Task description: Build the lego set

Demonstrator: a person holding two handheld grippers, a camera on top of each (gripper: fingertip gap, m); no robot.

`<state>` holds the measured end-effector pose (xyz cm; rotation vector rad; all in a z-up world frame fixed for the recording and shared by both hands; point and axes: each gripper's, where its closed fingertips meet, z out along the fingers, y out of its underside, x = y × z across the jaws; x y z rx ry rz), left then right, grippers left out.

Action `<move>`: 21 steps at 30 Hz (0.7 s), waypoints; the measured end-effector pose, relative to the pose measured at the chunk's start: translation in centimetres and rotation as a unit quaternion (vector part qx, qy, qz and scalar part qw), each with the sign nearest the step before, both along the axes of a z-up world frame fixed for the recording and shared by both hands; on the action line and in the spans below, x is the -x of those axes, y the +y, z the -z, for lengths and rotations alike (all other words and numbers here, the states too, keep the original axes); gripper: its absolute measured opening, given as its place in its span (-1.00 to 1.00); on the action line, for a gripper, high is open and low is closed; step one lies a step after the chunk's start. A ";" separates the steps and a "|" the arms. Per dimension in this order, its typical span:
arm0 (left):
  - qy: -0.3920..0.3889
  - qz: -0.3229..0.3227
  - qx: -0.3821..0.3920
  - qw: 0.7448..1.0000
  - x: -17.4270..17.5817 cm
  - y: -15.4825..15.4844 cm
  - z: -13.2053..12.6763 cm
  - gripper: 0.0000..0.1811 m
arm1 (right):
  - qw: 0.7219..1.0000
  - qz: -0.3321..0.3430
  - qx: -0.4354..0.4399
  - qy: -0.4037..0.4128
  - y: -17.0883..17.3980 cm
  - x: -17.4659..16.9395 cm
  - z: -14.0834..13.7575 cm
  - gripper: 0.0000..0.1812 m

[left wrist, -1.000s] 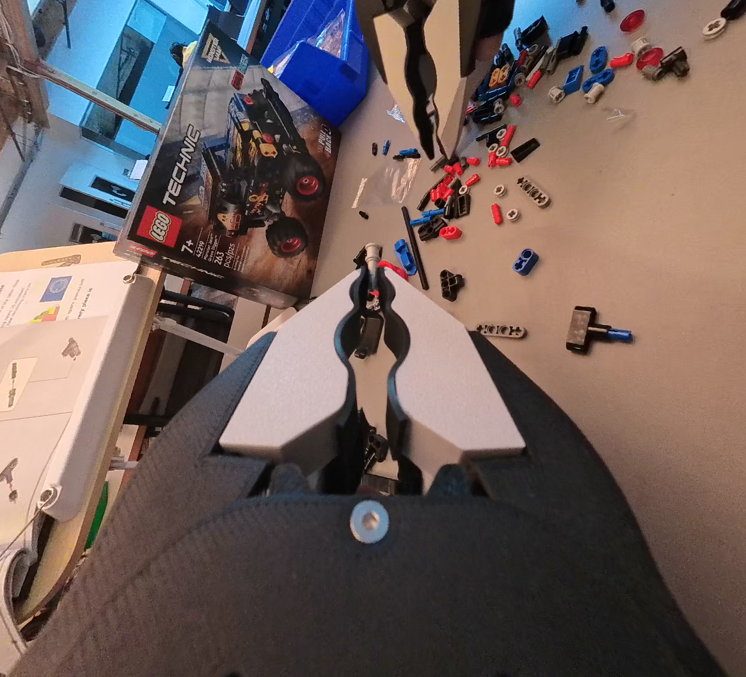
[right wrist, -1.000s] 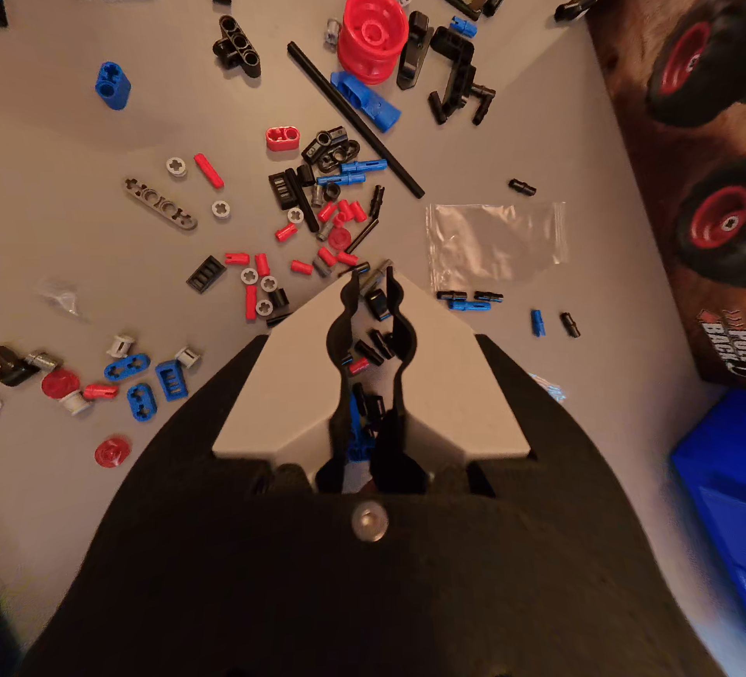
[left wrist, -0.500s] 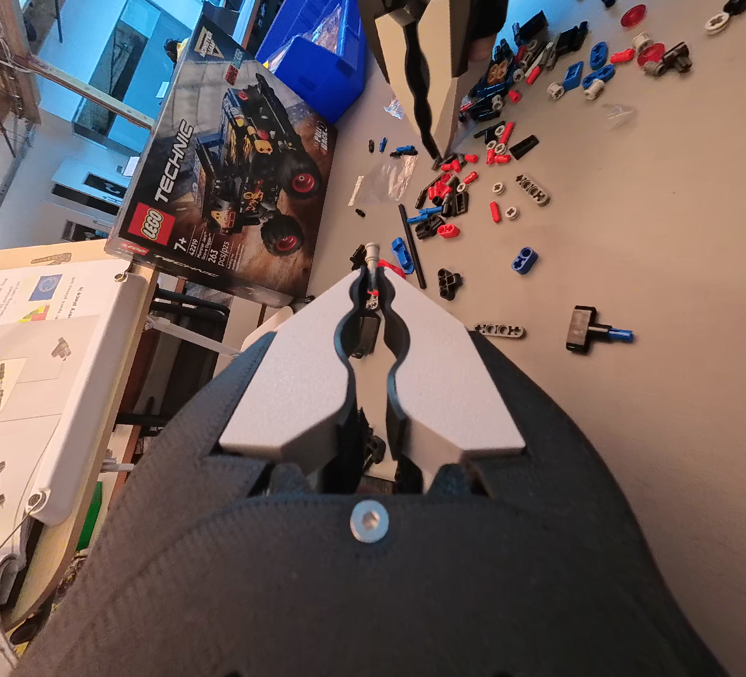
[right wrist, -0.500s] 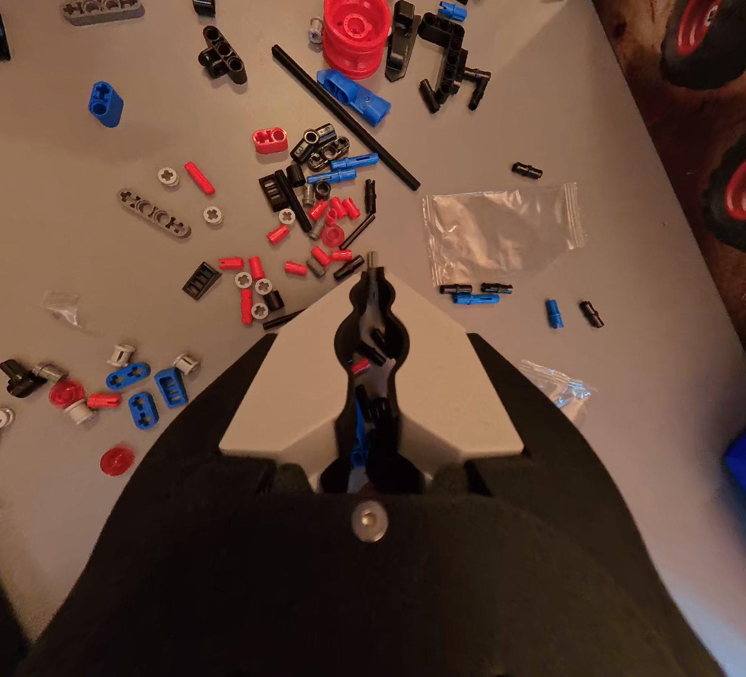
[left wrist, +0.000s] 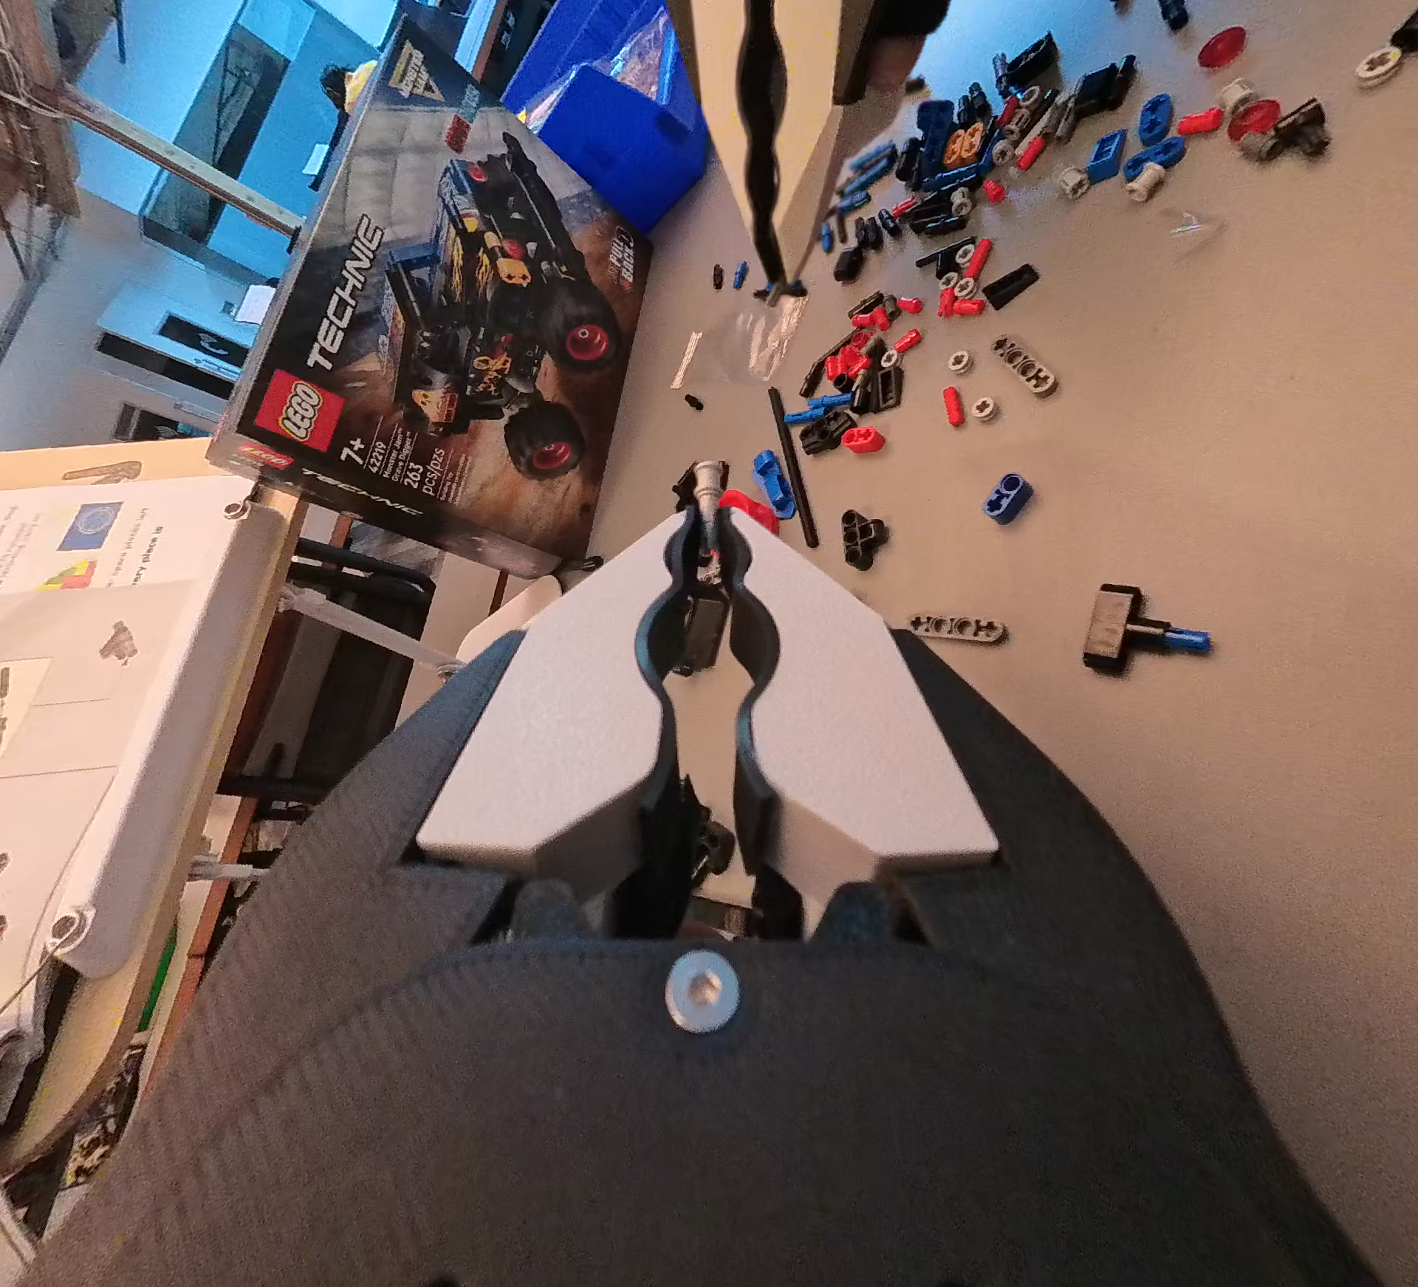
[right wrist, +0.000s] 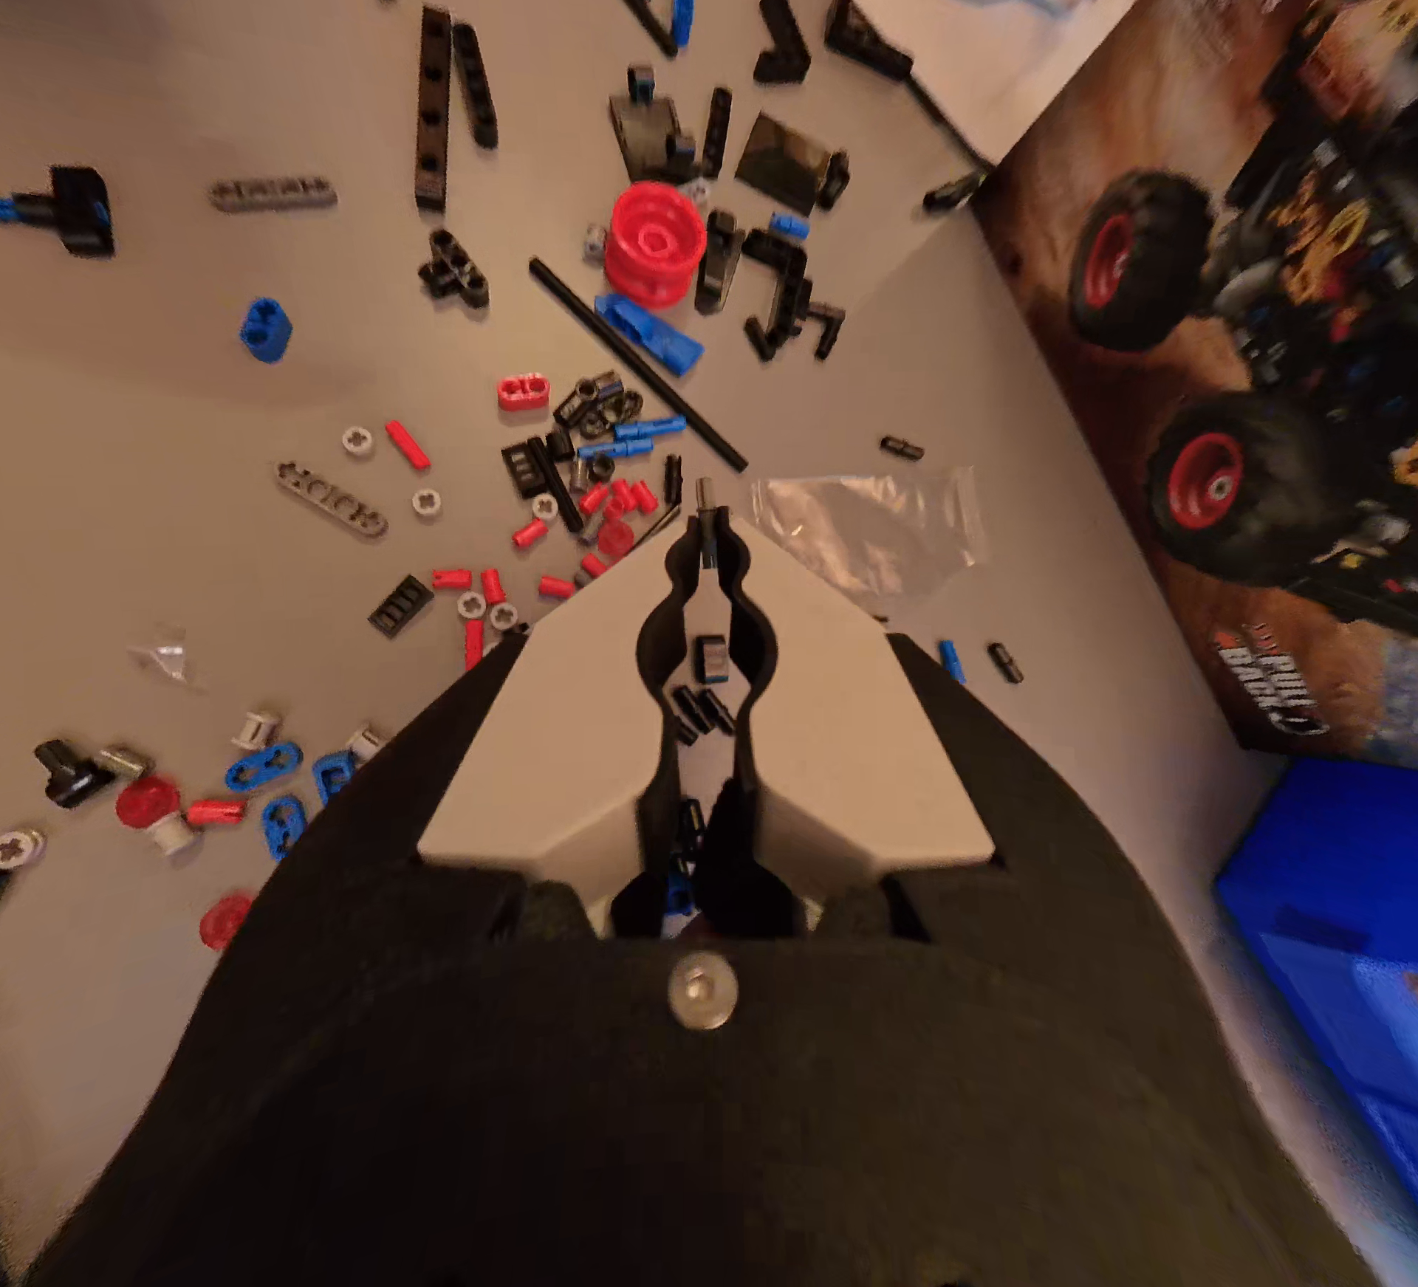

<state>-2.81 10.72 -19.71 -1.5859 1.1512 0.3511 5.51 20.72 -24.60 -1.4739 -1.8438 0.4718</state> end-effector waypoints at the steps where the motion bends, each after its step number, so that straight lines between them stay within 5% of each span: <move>1: -0.001 -0.001 0.000 1.000 0.1 0.0 0.0 -0.99 | 1.000 -0.004 -0.007 0.008 -0.3 0.3 -0.6 -0.99; 13: -0.006 -0.007 0.002 1.000 0.3 0.1 -0.1 -0.98 | 0.989 -0.073 -0.083 0.093 -6.6 4.6 -8.1 -0.99; 21: -0.009 -0.013 0.003 1.000 0.8 0.1 -0.2 -0.98 | 0.981 -0.109 -0.103 0.126 -8.9 6.7 -7.6 -0.99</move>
